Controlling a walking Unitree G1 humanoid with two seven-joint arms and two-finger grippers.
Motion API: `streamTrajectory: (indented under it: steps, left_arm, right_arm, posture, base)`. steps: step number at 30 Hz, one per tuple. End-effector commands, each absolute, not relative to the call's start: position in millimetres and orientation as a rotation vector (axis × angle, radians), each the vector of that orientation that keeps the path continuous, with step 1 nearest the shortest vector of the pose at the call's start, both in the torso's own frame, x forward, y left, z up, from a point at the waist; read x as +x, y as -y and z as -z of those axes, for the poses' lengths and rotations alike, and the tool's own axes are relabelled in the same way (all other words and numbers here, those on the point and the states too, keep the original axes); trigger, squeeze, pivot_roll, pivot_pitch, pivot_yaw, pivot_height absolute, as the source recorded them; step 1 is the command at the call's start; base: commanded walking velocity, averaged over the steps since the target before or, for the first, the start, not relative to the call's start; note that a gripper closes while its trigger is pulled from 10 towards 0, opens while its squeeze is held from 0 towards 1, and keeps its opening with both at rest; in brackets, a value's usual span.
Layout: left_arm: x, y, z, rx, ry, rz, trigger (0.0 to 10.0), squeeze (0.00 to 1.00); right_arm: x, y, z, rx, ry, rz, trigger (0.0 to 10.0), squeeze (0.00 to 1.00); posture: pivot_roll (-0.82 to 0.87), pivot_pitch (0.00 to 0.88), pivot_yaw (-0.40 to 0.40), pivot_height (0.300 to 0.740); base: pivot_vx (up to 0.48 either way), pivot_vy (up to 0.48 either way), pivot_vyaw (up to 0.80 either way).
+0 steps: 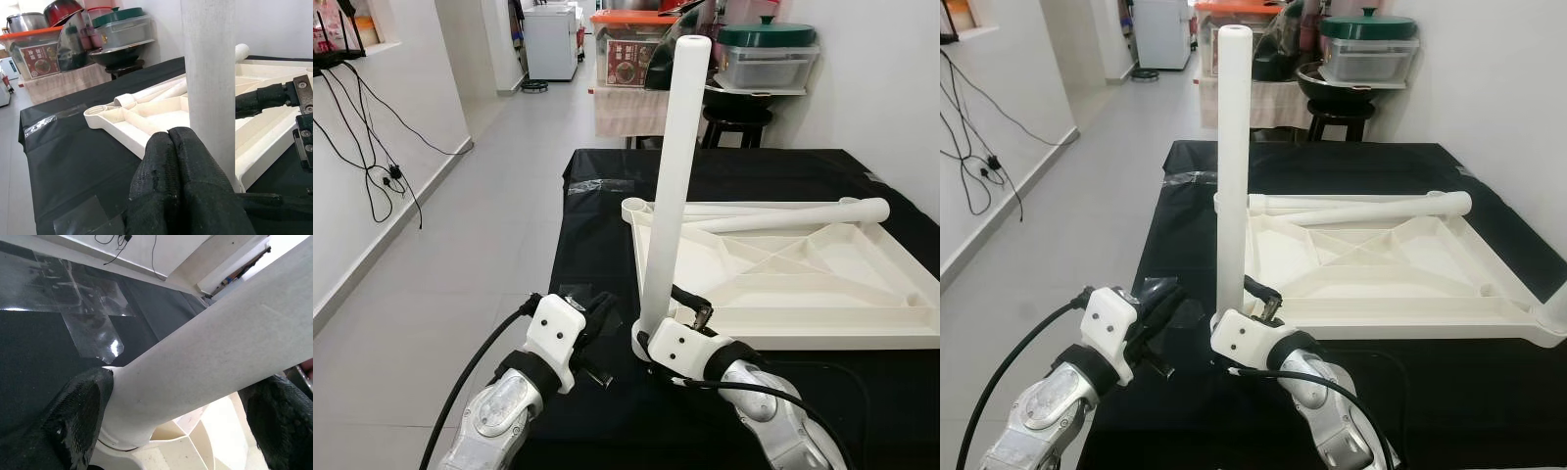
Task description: Building children table
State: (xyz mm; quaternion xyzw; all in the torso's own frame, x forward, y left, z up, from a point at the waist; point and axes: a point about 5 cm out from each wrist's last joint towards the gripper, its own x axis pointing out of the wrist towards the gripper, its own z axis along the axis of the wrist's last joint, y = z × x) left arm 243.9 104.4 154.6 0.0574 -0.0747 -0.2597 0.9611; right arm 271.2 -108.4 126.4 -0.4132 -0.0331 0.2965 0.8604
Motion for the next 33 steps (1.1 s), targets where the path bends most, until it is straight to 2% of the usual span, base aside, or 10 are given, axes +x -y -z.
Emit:
streamTrajectory:
  steps: [1,6,12,33]
  left_arm:
    - [245.4,-105.0,-152.1,0.117,0.143,0.528,10.0,0.00]
    - [245.7,-104.7,-152.0,0.120,0.143,0.530,10.0,0.00]
    - [246.3,-103.5,-152.8,0.124,0.148,0.529,10.0,0.00]
    - [246.9,-102.8,-153.4,0.119,0.151,0.532,10.0,0.00]
  right_arm:
    - [267.8,93.8,-123.1,-0.903,0.108,-0.681,10.0,0.00]
    - [269.4,91.1,-121.6,-0.933,0.097,-0.673,10.0,0.00]
    - [274.1,94.1,-116.9,-0.863,0.017,-0.709,10.0,0.00]
    - [275.2,95.3,-116.5,-0.865,0.016,-0.710,10.0,0.00]
  posture:
    - [-0.02,0.003,-0.037,0.740]
    - [-0.02,0.002,-0.036,0.740]
    - [-0.02,0.006,-0.038,0.740]
    - [-0.04,0.017,-0.035,0.740]
  base:
    - [0.000,0.000,0.00]
    - [0.000,0.000,0.00]
    - [0.000,0.000,0.00]
    - [0.000,0.000,0.00]
